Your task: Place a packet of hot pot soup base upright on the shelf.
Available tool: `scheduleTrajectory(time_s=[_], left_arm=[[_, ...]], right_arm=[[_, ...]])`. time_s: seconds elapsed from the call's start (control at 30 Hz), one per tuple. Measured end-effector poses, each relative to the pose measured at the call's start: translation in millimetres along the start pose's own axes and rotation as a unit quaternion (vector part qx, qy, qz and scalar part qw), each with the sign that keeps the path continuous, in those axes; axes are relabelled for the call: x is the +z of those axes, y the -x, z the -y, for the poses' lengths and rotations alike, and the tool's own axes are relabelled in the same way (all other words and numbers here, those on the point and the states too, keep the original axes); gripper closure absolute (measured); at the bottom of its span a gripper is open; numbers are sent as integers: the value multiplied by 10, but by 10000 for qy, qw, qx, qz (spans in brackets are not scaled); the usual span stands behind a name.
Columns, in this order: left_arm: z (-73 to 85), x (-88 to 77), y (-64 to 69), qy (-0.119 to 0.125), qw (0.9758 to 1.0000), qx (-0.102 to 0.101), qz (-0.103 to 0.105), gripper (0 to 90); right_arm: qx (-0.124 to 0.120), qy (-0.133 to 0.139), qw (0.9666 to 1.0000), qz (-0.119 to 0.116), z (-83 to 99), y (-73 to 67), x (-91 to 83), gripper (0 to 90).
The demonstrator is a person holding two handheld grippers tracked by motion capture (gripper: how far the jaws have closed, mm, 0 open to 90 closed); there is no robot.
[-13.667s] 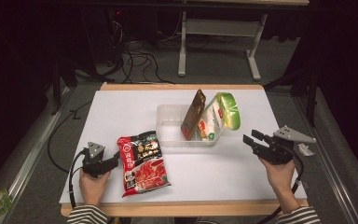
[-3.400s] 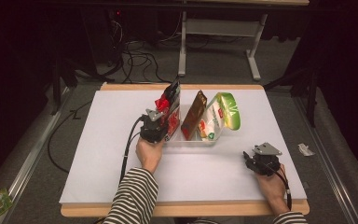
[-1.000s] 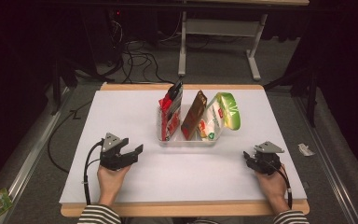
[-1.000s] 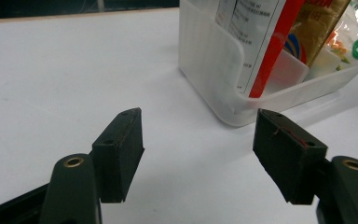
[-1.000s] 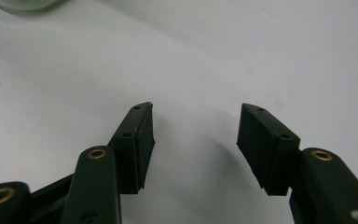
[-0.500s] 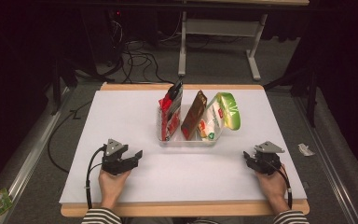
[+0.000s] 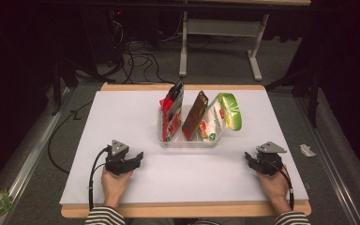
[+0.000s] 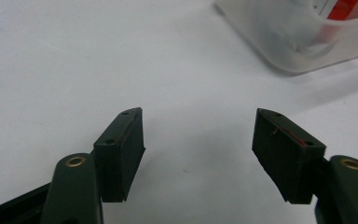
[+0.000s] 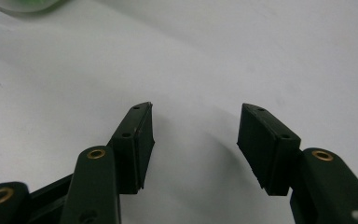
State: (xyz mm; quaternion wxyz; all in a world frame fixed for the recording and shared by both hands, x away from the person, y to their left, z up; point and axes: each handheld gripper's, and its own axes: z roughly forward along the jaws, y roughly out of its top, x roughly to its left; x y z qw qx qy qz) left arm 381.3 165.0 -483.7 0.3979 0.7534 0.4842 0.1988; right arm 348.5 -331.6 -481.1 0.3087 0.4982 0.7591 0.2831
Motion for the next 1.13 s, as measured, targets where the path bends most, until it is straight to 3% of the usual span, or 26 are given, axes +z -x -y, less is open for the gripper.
scheduleTrajectory(time_s=[0.23, 0.63, 1.13], left_arm=[[-7, 16, 4, -10, 9999, 3, -101, 346], [-7, 78, 126, -247, 9976, 448, -476, 341], [-6, 81, 115, -252, 9978, 406, -449, 338]], right_arm=[[10, -21, 10000, -7, -1, 1, -2, 456], [52, -21, 10000, -17, 1, 9, 1, 446], [52, -4, 10000, -11, 3, 8, 3, 446]])
